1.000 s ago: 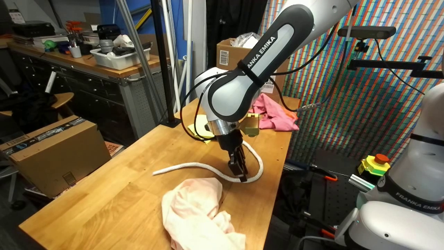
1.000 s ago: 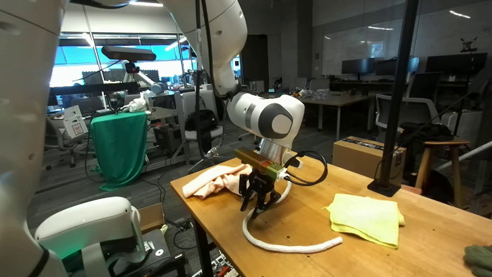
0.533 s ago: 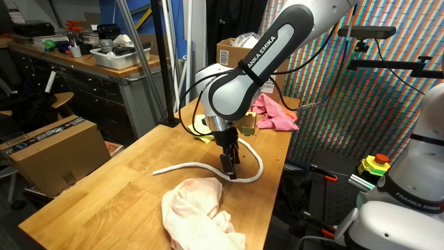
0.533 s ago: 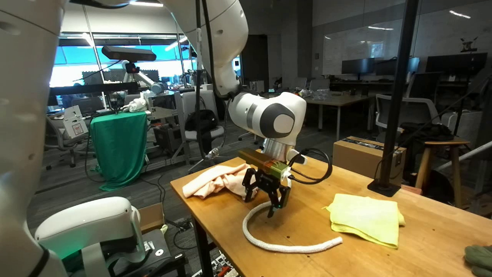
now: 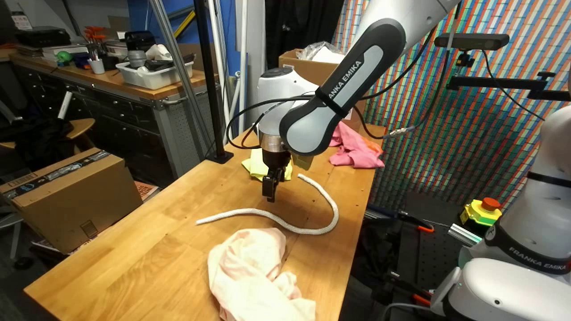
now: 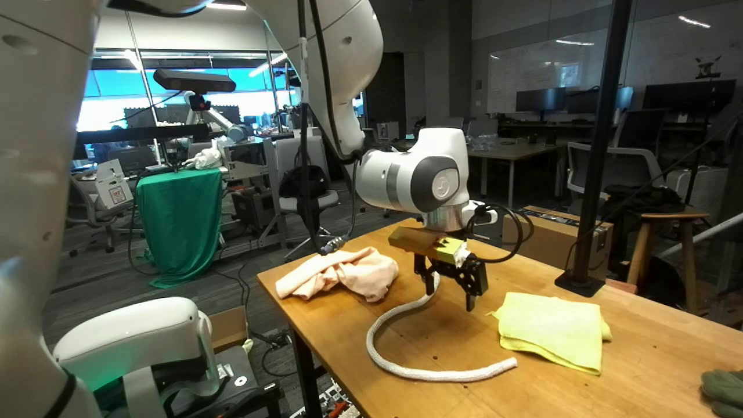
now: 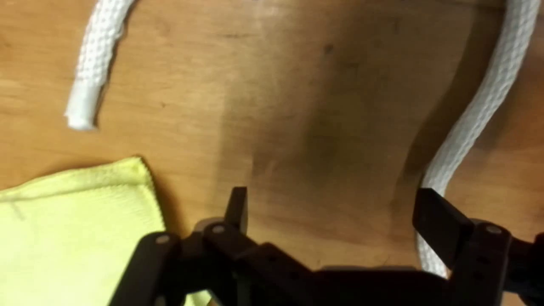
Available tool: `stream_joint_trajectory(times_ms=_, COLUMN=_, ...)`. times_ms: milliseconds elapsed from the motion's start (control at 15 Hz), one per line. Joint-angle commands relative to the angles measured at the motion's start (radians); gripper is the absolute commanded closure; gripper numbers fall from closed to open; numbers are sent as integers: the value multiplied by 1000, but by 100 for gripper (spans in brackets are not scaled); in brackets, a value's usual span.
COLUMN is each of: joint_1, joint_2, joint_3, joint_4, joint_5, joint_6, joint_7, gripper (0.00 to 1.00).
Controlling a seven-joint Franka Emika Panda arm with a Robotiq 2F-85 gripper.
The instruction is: Move the pink t-shirt and the radish to the right, move the peach t-shirt to the left, move the white cable forwards, move the yellow towel backwards
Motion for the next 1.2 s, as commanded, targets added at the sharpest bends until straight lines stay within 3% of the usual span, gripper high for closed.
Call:
stream_joint_trajectory(times_ms=0, joint_1=77, joint_2=25, joint_3=-112, joint_4=17, joint_5=-153, joint_6=149, joint_7=186, gripper=0)
stream_joint_trajectory(times_ms=267, joint_1=199, joint_2=68, joint_3=-297, joint_4=49, joint_5=-351, joint_6=257, joint_7=450, gripper=0)
stream_joint_trajectory(times_ms=533, joint_1=301, joint_2=117, joint_3=-434, joint_4=91, joint_5=-446, joint_6=262, joint_7=645, gripper=0)
stream_joint_trajectory(times_ms=867, joint_1=333, joint_2=160, joint_3=-476, joint_4=128, joint_5=-496, joint_6=233, joint_7=787, gripper=0)
stream_joint_trajectory(times_ms=1133, joint_1=264, joint_2=184, joint_3=-416, joint_4=162, joint_5=-417, joint_6=187, joint_7=771, gripper=0)
